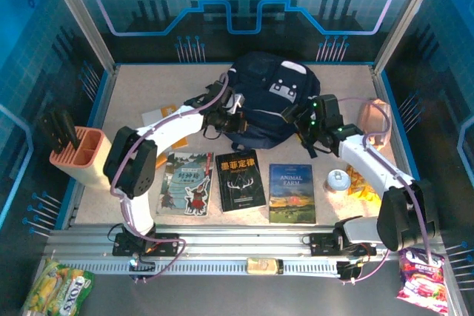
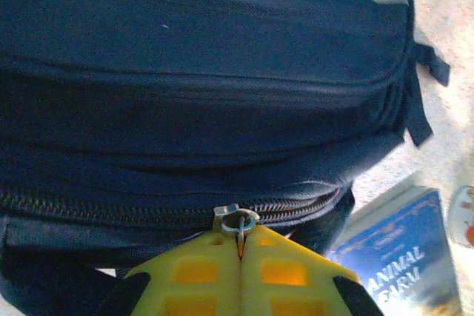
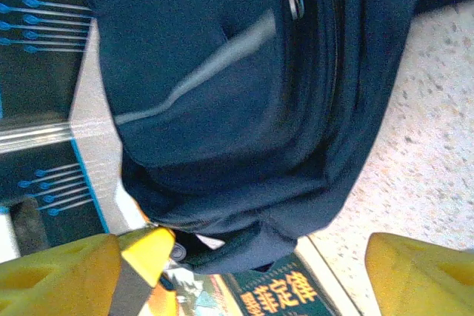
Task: Pack books, pencil case, and school supplies into a backpack
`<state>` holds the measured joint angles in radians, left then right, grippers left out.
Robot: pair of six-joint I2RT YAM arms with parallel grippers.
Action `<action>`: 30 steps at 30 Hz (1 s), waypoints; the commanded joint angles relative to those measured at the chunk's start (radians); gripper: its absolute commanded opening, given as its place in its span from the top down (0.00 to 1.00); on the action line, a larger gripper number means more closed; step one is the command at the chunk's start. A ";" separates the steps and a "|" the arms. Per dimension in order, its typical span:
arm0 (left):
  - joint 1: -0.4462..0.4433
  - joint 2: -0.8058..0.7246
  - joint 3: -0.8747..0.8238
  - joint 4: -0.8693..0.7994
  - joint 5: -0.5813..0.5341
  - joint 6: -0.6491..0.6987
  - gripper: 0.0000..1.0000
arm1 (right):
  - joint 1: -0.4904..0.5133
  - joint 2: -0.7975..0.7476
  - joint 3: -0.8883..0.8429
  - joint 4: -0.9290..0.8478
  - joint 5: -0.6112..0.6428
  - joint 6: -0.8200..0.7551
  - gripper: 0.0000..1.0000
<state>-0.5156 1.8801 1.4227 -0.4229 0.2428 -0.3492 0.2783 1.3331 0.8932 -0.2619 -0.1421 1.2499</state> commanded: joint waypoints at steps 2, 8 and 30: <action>-0.053 0.049 0.105 0.004 0.071 -0.064 1.00 | 0.056 0.030 -0.060 0.041 0.077 0.160 0.09; -0.083 0.085 0.134 -0.016 0.096 -0.079 1.00 | 0.056 0.140 -0.039 0.140 0.040 0.199 0.09; -0.002 0.099 0.185 -0.370 0.144 0.136 1.00 | 0.027 0.358 0.037 0.195 0.145 0.126 0.70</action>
<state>-0.5518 1.9808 1.5661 -0.6525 0.3447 -0.2935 0.3271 1.6798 0.8948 -0.0521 -0.1059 1.4349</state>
